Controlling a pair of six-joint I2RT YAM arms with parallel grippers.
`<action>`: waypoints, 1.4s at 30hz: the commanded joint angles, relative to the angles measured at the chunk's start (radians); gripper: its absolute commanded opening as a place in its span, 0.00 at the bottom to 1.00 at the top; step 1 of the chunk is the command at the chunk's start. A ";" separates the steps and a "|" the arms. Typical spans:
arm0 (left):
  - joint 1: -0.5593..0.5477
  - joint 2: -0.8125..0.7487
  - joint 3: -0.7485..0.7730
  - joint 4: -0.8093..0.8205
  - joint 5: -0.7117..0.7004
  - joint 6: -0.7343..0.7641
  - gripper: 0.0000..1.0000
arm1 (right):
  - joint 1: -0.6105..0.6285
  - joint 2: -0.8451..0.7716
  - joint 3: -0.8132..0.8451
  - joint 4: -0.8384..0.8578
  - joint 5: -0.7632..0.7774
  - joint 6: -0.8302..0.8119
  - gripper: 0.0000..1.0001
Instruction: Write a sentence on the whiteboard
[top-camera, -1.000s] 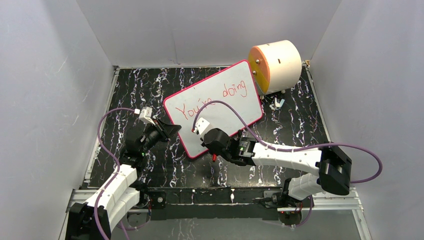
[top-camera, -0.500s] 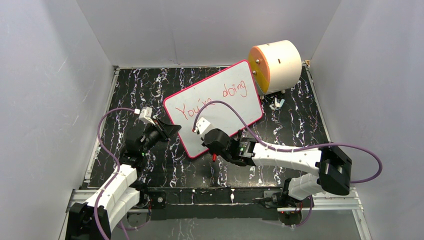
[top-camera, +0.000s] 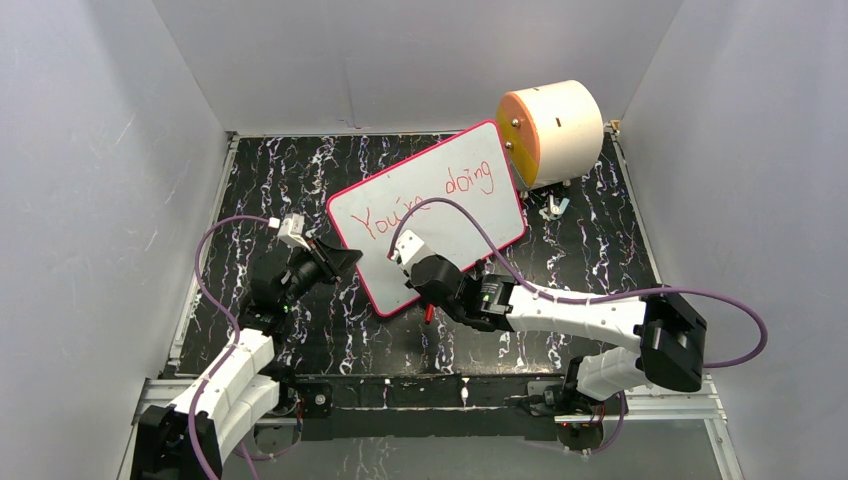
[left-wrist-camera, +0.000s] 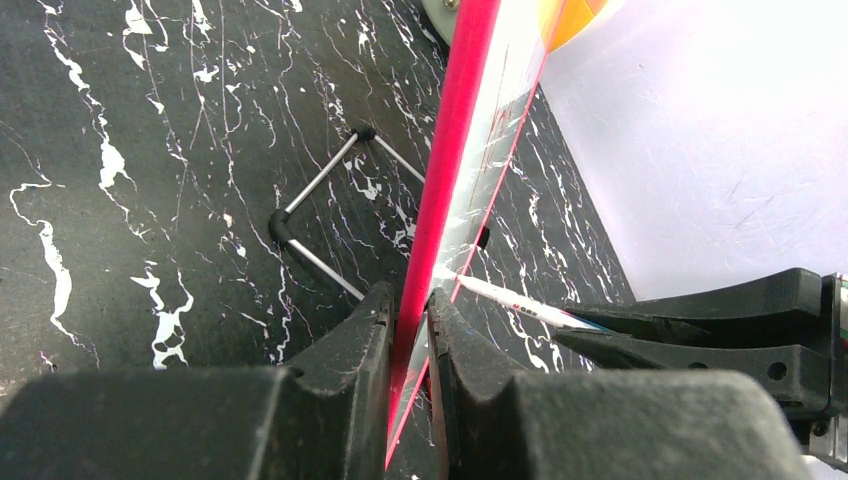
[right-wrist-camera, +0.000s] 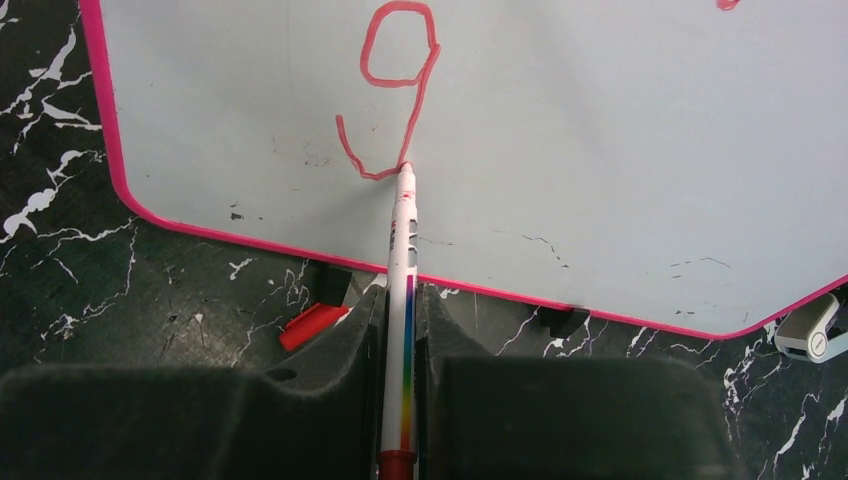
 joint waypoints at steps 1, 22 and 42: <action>0.004 0.002 0.025 -0.037 -0.024 -0.001 0.00 | -0.016 -0.027 -0.008 0.094 0.048 -0.015 0.00; 0.004 0.017 0.024 -0.032 -0.017 -0.003 0.00 | -0.058 -0.094 -0.033 0.248 -0.004 -0.074 0.00; 0.004 0.019 0.023 -0.030 -0.015 -0.006 0.00 | -0.083 -0.053 -0.016 0.283 -0.032 -0.084 0.00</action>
